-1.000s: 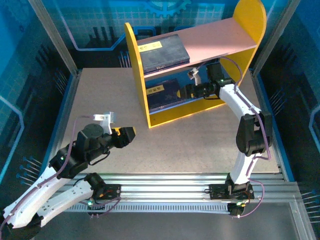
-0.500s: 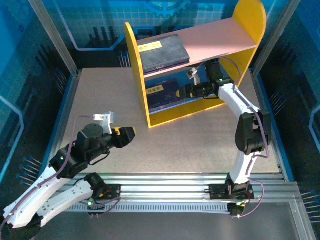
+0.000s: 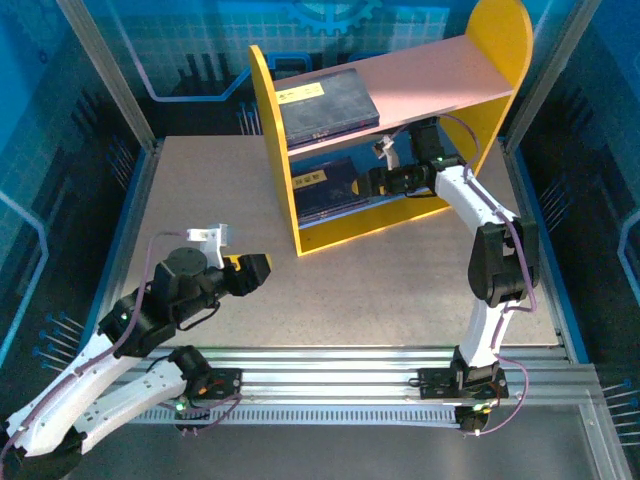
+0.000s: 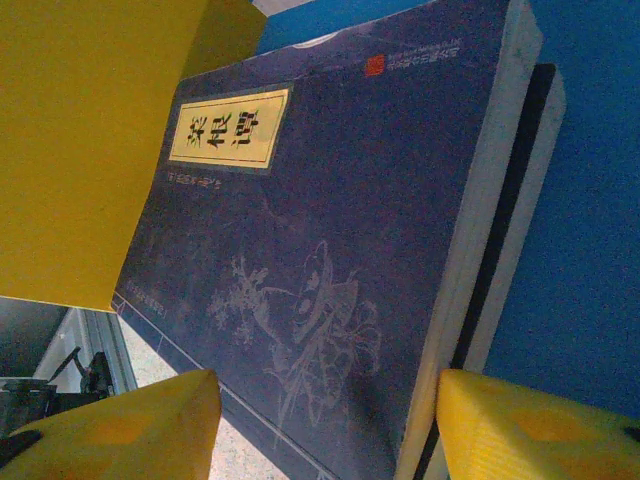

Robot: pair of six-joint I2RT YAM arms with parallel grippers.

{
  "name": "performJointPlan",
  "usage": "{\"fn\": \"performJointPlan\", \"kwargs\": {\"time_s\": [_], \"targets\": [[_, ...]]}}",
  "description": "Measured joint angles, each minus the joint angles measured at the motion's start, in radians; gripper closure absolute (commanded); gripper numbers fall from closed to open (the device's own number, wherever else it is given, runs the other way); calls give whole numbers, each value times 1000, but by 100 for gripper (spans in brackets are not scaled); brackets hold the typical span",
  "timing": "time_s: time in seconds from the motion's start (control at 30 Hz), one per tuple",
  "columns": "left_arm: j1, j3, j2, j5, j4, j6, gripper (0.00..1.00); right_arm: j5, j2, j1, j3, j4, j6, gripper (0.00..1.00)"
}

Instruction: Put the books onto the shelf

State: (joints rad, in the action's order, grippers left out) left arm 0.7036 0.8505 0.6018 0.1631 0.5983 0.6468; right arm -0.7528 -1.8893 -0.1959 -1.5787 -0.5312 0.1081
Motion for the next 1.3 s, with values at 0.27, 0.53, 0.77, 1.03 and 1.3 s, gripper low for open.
{"fn": "performJointPlan", "kwargs": {"time_s": [0.27, 0.53, 0.77, 1.03, 1.3], "targets": [[0, 0, 0, 0, 0, 0, 36, 3, -4, -1, -11, -3, 2, 38], [0, 0, -7, 0, 1, 0, 36, 5, 0, 1, -5, 3, 16, 37], [0, 0, -10, 0, 2, 0, 36, 13, 35, 4, 39, 8, 16, 36], [0, 0, -10, 0, 2, 0, 36, 13, 45, 7, 66, 8, 16, 36], [0, 0, -10, 0, 3, 0, 36, 12, 45, 6, 66, 9, 16, 36]]}}
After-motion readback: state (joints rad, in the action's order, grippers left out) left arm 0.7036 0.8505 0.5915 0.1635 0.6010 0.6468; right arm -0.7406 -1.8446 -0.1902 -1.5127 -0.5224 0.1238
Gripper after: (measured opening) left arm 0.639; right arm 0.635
